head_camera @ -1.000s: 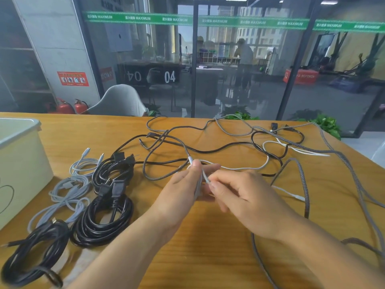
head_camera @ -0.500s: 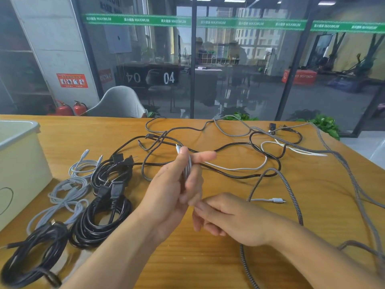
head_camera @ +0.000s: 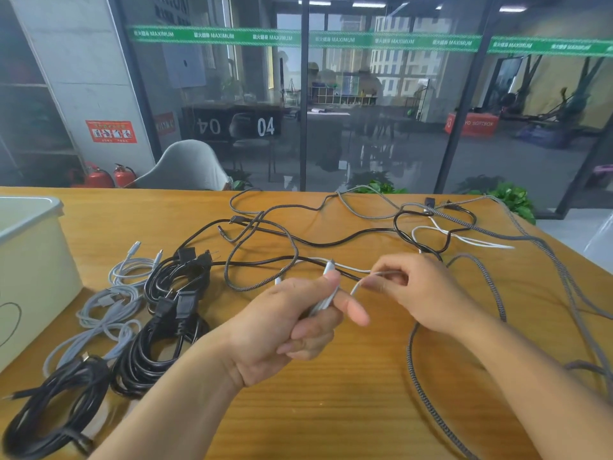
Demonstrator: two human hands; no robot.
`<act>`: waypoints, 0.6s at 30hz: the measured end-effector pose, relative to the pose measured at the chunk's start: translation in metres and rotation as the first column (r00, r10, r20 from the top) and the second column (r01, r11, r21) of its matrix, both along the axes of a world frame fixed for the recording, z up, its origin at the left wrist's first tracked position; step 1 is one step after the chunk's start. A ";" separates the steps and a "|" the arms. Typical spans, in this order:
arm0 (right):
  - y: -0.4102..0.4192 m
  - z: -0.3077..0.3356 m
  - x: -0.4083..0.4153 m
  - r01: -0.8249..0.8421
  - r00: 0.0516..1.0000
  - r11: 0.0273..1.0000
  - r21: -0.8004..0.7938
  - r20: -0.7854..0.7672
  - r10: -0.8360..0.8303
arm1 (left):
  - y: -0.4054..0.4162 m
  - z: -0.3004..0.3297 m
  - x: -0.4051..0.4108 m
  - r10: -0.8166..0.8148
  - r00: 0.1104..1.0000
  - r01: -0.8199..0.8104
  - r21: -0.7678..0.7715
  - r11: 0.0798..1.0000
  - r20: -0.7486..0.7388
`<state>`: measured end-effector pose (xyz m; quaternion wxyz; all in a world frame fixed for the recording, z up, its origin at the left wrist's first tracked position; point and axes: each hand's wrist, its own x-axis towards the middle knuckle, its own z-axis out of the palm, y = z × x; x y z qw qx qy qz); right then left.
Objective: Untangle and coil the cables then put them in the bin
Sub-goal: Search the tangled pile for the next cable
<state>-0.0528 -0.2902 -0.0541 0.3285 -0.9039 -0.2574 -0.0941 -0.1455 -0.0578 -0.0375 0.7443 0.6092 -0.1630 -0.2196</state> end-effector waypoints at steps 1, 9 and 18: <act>0.001 0.000 0.000 0.037 0.994 0.999 0.014 0.098 -0.038 | 0.000 -0.001 0.000 -0.006 1.000 0.006 0.026 1.000 0.000; 0.015 0.020 -0.021 0.004 0.999 0.890 0.456 0.031 -0.020 | -0.005 -0.011 0.003 0.118 0.993 -0.119 0.225 0.967 0.019; 0.021 0.041 -0.037 0.118 0.742 0.212 0.970 -0.228 0.630 | -0.005 -0.010 0.004 0.128 0.991 -0.132 0.205 0.970 0.033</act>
